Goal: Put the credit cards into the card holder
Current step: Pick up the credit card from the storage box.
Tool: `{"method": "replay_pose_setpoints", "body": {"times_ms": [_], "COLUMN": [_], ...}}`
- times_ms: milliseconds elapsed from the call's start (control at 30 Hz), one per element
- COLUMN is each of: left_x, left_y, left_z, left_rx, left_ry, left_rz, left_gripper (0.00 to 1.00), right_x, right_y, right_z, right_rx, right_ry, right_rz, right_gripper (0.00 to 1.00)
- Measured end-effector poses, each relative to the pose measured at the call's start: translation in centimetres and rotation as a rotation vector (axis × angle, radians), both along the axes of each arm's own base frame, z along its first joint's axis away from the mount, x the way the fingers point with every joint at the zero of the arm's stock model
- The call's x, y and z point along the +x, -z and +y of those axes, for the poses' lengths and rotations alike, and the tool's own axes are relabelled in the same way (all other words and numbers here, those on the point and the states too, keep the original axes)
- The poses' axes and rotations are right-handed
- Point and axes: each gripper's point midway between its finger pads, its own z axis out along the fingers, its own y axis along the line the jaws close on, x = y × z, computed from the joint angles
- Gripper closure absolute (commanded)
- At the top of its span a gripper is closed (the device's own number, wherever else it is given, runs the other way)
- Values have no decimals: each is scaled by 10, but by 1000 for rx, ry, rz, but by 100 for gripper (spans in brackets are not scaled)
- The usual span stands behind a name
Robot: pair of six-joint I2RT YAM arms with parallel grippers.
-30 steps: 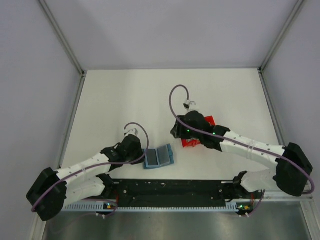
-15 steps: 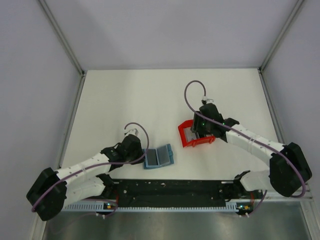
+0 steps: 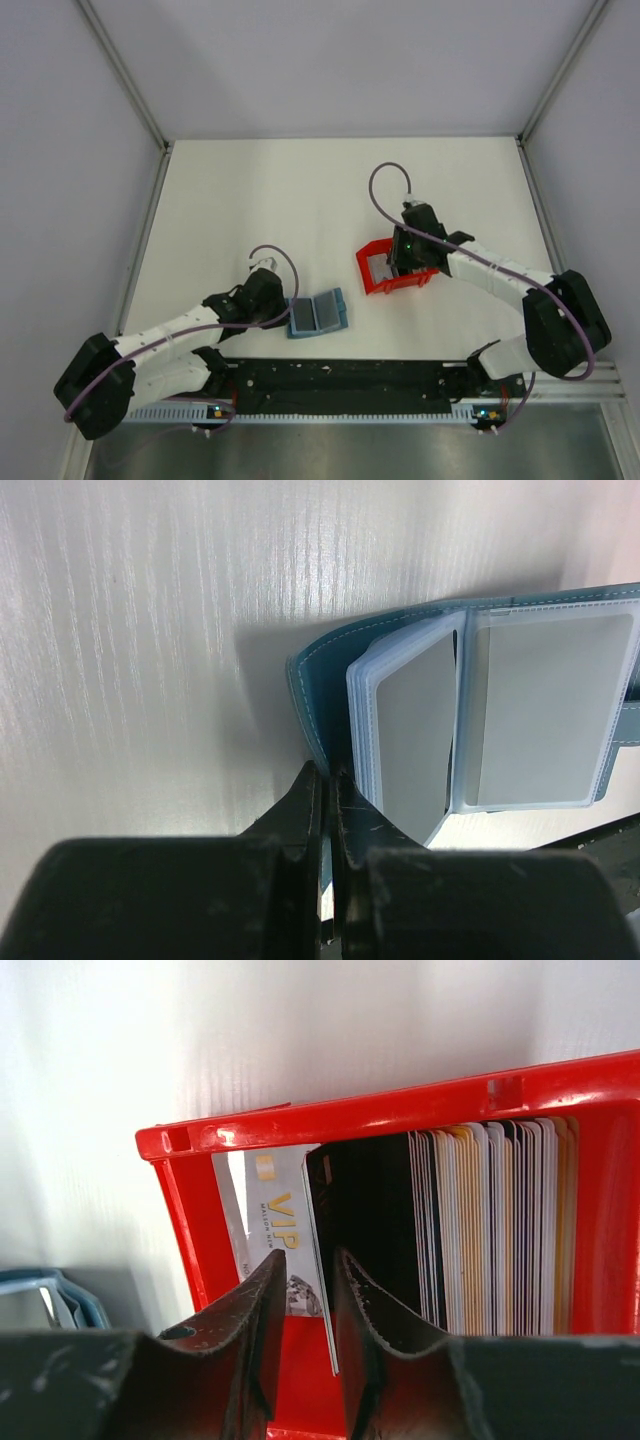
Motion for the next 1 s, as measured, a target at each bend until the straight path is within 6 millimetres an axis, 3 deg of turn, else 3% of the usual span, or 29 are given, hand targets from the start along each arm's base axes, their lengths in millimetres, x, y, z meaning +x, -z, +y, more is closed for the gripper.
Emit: {"method": "replay_pose_setpoints", "body": {"times_ms": [133,533,1000], "left_x": [0,0,1], "left_y": [0,0,0], "left_z": [0,-2,-5], "left_rx": [1,-4,-13], "left_ry": [1,5,11], "left_rz": [0,4,6], "left_gripper": [100,100,100], "right_x": [3,5,5], "right_y": [-3,-6,-13], "right_z": [2,5,11], "right_rx": [35,72,119], "right_ry": [-5,-18,-44], "right_rz": [1,4,-1], "right_gripper": [86,96,96]}}
